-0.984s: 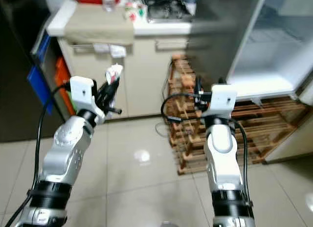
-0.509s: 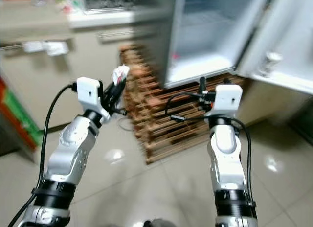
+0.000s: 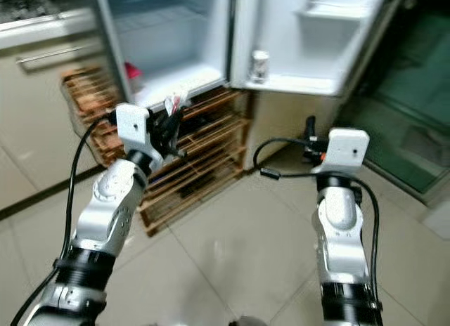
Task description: Restocking fridge
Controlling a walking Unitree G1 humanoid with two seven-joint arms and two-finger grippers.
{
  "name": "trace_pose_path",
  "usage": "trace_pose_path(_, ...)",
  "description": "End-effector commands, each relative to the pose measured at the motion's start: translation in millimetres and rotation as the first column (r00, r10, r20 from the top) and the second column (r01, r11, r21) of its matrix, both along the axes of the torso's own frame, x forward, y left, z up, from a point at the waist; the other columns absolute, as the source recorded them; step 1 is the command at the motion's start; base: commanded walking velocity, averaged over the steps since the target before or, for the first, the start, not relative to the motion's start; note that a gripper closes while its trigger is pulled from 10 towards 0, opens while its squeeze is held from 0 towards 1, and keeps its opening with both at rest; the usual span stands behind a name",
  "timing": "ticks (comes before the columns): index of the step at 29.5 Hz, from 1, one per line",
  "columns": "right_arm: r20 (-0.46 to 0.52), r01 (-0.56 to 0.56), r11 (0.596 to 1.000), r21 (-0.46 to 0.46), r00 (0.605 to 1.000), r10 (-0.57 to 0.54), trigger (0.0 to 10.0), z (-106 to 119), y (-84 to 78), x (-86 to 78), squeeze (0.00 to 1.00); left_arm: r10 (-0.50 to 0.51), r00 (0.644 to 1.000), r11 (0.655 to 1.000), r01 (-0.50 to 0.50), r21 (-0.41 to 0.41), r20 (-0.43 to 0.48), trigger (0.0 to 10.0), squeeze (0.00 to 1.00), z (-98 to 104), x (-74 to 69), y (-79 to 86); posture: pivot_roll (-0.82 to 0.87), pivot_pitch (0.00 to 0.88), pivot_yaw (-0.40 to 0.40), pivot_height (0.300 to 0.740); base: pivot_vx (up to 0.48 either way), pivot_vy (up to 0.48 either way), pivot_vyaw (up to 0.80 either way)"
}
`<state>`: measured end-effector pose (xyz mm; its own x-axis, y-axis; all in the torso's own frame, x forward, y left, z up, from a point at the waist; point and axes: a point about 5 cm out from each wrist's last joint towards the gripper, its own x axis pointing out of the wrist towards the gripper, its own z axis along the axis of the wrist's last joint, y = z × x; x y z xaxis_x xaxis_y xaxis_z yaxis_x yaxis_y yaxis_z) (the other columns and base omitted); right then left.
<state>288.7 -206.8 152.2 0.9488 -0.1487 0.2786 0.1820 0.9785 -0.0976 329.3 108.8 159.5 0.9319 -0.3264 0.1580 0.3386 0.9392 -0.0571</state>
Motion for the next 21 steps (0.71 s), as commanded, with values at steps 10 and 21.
trace_pose_path(10,-0.003,0.162,0.987,-0.011,0.987,-0.162,10.0,4.6,-45.8,-16.7,0.00,0.061,0.998,0.998,-0.061,-0.032,-0.003,10.0,0.00,-0.5,3.8,14.5,-0.14,0.000,0.037,0.740,0.461,0.000,0.00)
trace_pose_path(21,-0.025,0.231,0.973,0.002,0.973,-0.231,10.0,3.1,-67.2,-23.2,0.00,0.056,0.998,0.998,-0.056,-0.038,-0.007,10.0,0.00,-1.3,4.7,11.6,-0.16,0.000,0.051,0.740,0.469,0.000,0.00)
